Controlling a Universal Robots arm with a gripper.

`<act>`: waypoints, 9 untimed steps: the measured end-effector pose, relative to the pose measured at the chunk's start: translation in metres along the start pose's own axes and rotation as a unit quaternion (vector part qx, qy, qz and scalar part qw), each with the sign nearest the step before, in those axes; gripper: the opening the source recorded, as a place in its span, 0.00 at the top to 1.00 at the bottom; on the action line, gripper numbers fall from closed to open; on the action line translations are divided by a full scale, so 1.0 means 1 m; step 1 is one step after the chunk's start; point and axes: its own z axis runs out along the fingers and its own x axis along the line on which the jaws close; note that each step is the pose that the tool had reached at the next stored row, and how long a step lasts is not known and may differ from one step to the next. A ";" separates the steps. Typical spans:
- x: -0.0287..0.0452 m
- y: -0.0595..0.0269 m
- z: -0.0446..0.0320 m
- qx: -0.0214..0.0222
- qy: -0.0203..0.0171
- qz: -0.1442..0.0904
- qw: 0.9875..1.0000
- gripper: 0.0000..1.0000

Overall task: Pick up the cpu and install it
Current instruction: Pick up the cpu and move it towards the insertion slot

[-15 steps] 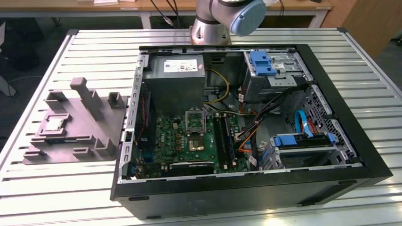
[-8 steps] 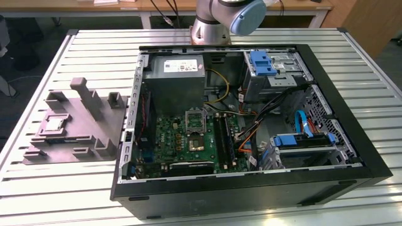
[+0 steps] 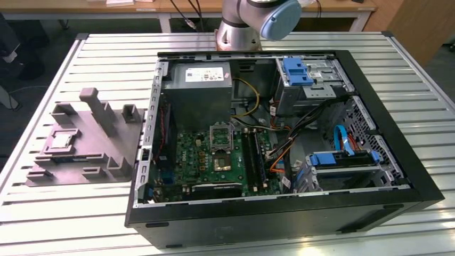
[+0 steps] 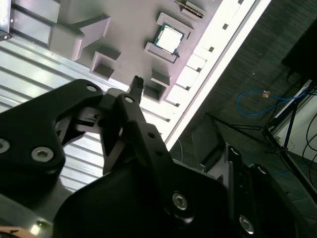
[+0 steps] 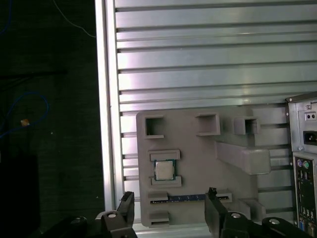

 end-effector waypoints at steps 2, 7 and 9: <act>0.0000 0.0000 0.0000 0.000 0.000 0.000 1.000 0.29; 0.0000 0.0000 0.0000 0.000 0.000 0.000 1.000 0.29; 0.0001 0.0000 0.0000 0.000 0.000 0.000 1.000 0.29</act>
